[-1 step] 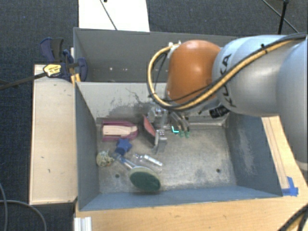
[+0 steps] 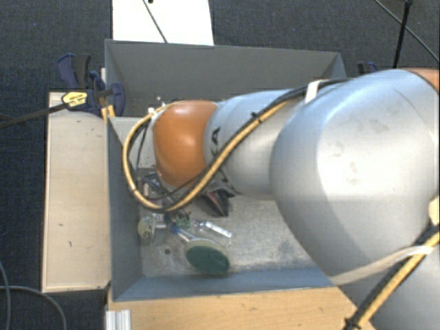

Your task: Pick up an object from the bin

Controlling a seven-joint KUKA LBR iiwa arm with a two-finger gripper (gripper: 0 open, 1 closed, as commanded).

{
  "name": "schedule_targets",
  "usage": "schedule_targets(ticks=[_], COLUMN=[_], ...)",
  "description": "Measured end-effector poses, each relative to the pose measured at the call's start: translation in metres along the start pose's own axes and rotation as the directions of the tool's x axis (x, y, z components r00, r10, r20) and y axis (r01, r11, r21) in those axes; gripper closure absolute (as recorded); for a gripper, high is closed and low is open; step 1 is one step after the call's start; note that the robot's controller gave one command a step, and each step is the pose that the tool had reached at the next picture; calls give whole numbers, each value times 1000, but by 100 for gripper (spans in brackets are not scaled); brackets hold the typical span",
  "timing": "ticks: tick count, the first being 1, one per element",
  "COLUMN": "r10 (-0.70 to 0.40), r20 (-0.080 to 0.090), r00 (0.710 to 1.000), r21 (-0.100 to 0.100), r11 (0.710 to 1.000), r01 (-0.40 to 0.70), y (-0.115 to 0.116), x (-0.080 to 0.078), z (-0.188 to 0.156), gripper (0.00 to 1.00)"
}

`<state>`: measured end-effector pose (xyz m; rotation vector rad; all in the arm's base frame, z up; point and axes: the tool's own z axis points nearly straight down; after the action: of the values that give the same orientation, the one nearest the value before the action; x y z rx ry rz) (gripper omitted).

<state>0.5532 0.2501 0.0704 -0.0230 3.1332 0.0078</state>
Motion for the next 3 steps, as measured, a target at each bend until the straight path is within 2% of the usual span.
schedule_targets(ticks=[1,2,3], r10=[-447,-444,-501], r20=[4,21,3], r00=[894,896,865], r21=[3,1,2], r11=[894,896,865], r01=[447,444,501], y=[-9,-7,-13], x=[36,32,16], z=[-4,-9,-135], gripper=[0,100,100])
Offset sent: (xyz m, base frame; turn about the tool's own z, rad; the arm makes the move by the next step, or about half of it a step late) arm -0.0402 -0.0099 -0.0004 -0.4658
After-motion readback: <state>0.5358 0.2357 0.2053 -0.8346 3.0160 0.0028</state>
